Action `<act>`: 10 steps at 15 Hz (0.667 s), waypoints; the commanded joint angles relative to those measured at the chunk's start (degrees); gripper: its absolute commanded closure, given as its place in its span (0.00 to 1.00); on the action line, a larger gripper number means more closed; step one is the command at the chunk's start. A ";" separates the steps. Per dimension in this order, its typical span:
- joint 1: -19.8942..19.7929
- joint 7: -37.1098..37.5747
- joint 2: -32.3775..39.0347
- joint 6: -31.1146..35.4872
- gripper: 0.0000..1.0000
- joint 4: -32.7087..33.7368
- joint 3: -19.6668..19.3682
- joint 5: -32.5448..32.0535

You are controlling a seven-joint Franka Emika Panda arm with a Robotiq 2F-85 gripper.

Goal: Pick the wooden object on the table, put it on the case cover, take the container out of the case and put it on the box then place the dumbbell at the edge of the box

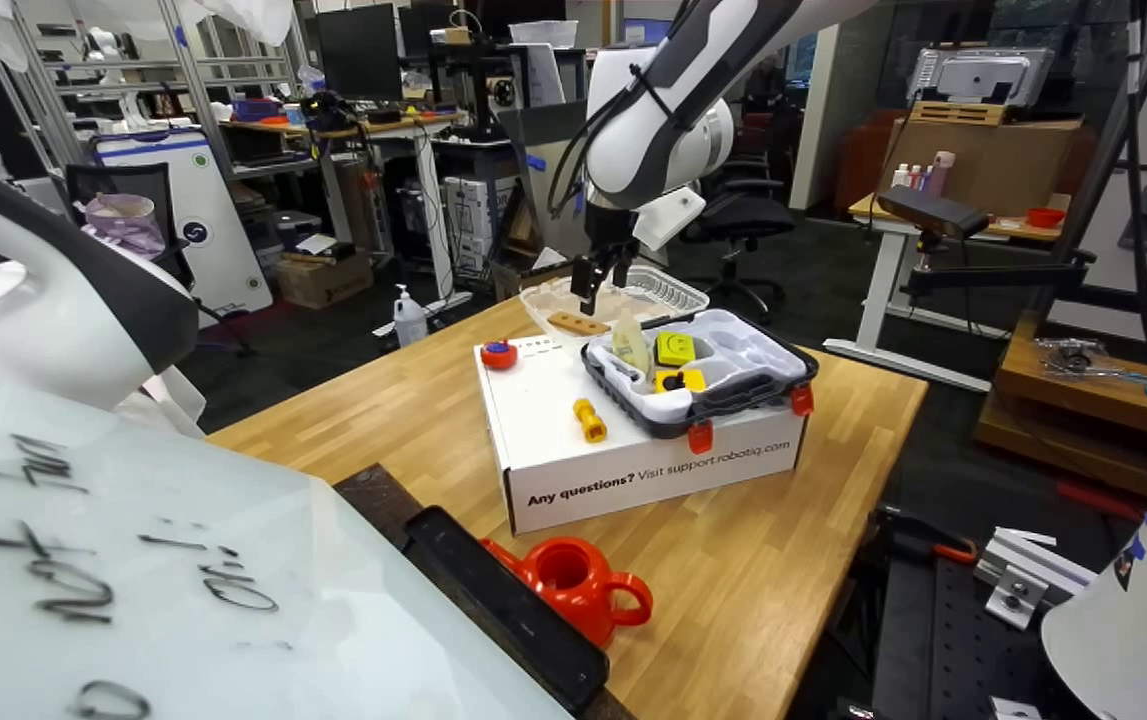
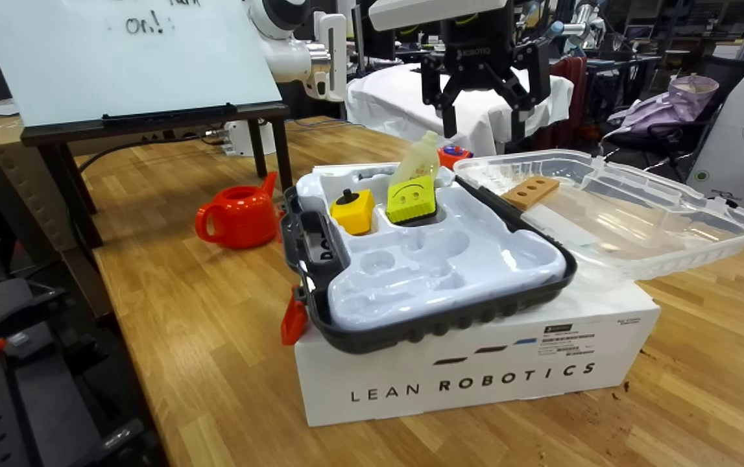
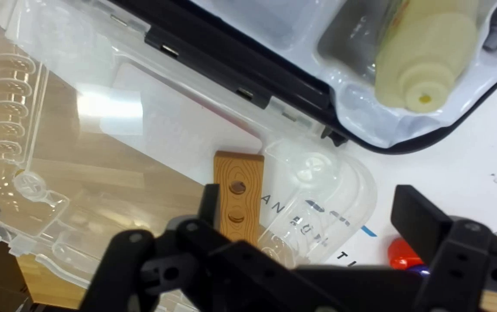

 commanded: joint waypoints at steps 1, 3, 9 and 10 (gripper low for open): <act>-0.16 -1.49 -1.45 -1.78 0.00 -1.66 0.54 -0.39; -0.21 -2.20 -1.74 -2.53 0.00 -2.40 0.84 -0.17; -0.32 -6.68 -4.99 -5.99 0.00 -5.60 1.90 0.22; -0.38 -7.59 -5.96 -6.87 0.00 -6.14 2.13 0.62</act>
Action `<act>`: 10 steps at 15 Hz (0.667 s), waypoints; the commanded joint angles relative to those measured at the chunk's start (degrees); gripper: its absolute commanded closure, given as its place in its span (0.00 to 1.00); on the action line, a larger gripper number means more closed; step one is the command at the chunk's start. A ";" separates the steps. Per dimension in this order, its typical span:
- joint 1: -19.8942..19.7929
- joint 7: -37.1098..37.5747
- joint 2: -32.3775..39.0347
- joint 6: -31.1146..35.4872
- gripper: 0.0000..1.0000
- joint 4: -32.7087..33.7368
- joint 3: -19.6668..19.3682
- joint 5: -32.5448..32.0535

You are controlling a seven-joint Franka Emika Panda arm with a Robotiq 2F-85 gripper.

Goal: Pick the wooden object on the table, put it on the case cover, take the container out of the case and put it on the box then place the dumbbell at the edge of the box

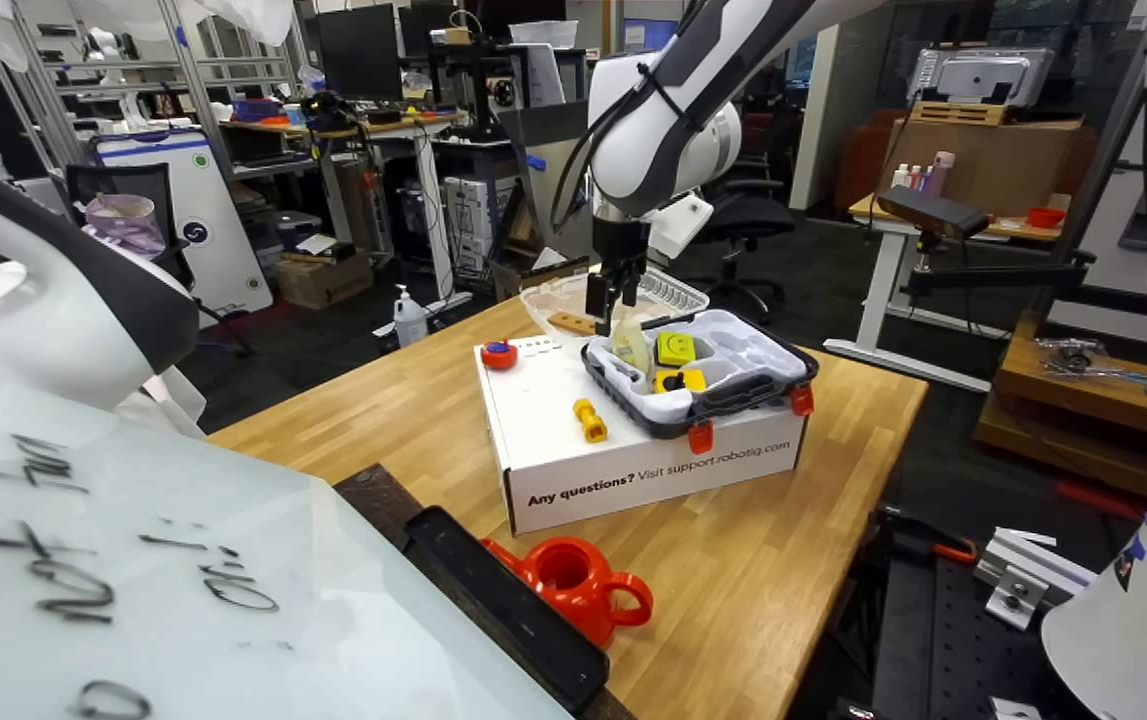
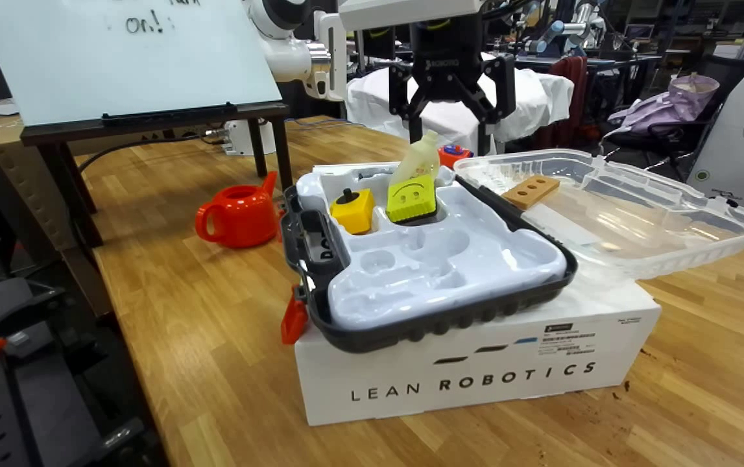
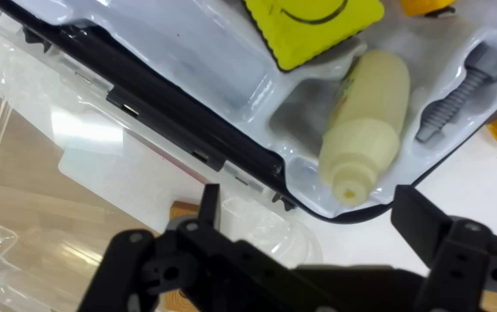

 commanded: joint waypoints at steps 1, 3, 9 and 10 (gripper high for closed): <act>-0.61 -3.68 -4.22 -3.07 0.00 -2.59 0.83 0.52; -0.54 -4.69 -5.42 -4.69 0.00 -3.19 0.72 0.64; 0.05 -3.54 -4.70 -4.67 0.00 -2.77 0.23 0.09; 0.05 -3.55 -4.70 -4.67 0.00 -2.77 0.23 0.09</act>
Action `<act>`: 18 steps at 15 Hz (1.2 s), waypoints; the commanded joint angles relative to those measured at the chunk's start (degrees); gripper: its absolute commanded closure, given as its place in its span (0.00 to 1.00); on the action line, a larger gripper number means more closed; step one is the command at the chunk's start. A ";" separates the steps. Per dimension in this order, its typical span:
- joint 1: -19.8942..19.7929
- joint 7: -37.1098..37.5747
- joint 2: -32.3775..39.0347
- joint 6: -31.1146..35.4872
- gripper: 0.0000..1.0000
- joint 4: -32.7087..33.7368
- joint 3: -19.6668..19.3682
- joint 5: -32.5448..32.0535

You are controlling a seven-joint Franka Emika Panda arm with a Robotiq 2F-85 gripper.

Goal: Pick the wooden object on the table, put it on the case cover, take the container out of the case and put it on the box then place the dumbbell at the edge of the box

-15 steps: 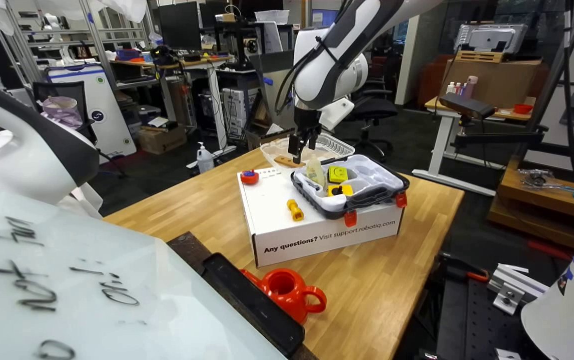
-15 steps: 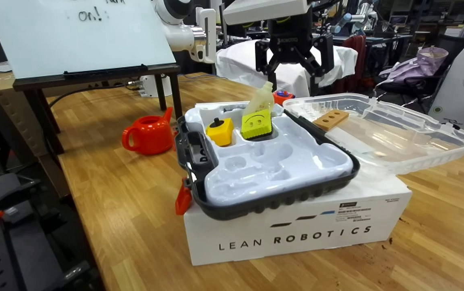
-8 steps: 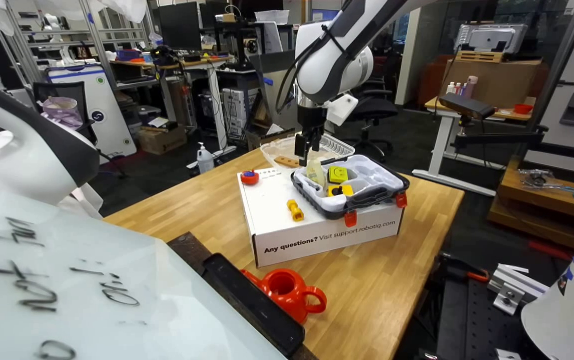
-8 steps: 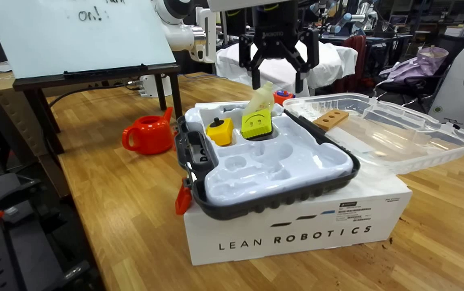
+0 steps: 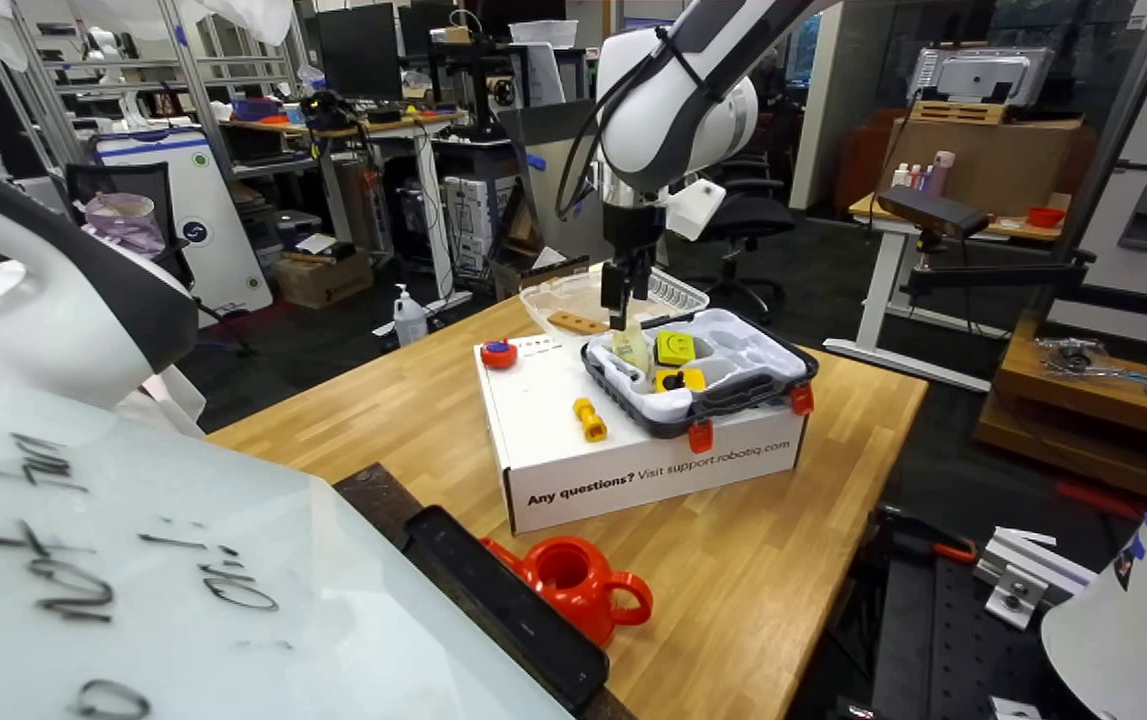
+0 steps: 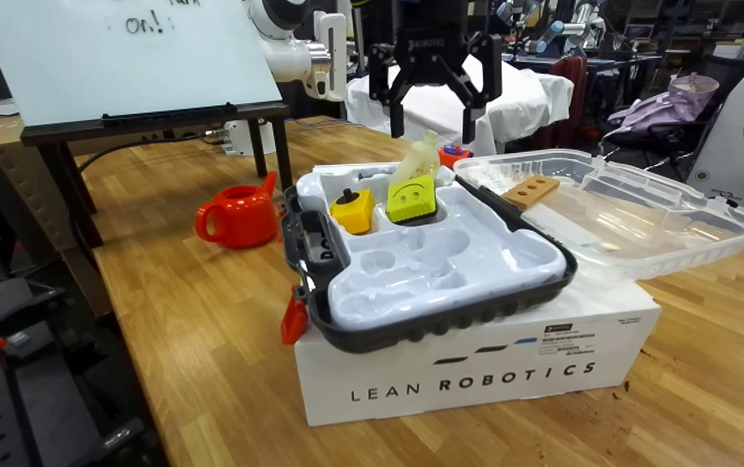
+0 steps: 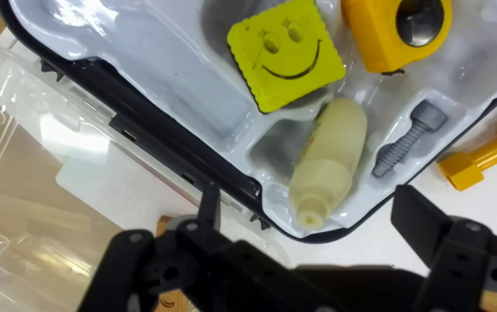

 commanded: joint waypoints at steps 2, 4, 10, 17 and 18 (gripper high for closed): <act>0.17 0.27 0.29 0.01 0.00 0.34 -0.14 -0.40; 0.35 0.99 1.03 0.07 0.00 0.84 -0.33 -1.06; 0.63 1.58 2.03 -0.09 0.00 1.34 -0.18 -1.23; 0.91 1.63 2.18 -0.52 0.40 1.28 0.00 -0.64; 0.87 1.71 2.26 -0.67 0.48 1.32 0.00 -0.50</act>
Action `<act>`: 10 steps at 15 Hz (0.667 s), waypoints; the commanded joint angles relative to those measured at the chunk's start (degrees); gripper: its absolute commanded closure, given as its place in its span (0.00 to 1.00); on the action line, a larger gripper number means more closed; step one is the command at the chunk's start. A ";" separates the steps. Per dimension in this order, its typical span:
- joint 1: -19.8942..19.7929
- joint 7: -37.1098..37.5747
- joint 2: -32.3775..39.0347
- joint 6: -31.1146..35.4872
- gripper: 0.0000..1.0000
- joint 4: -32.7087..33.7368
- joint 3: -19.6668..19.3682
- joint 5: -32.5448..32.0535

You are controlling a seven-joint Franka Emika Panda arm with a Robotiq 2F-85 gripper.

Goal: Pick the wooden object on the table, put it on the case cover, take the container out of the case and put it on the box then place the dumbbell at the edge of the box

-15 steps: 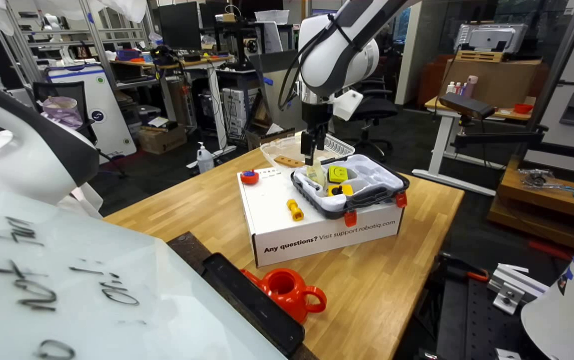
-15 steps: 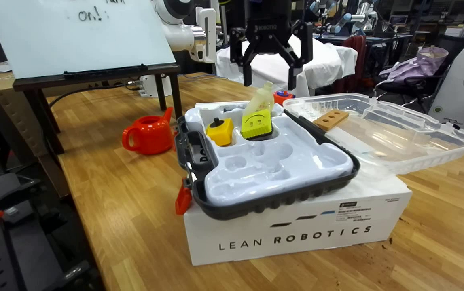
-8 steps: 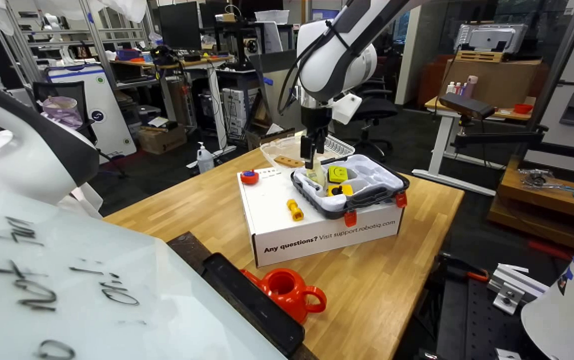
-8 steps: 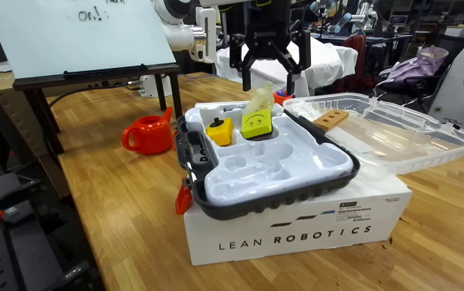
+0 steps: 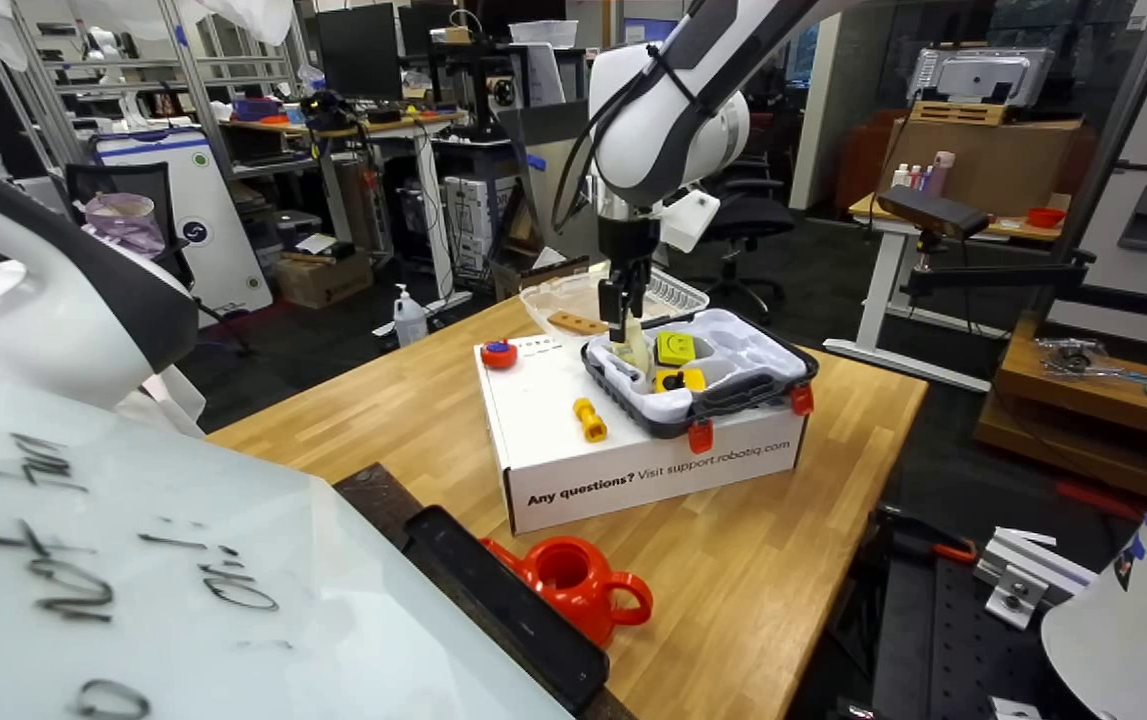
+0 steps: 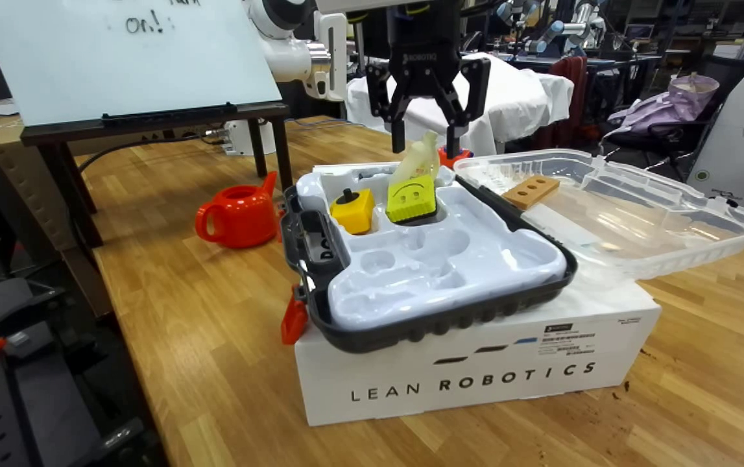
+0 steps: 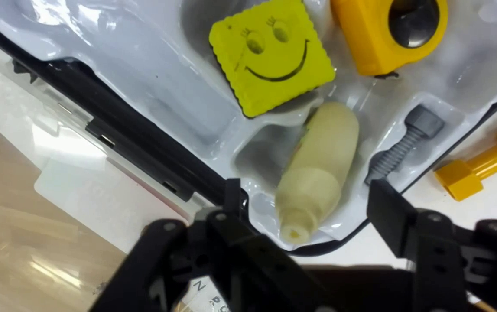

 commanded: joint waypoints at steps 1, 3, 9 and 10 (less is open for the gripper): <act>-0.01 0.96 0.71 -0.85 0.54 1.01 -0.04 -0.23; -0.02 1.21 0.93 -0.97 0.68 1.04 -0.06 -0.28; -0.08 1.25 0.68 -0.87 0.91 0.93 0.00 -0.09; -0.12 1.11 0.50 -0.81 0.91 0.91 0.07 0.06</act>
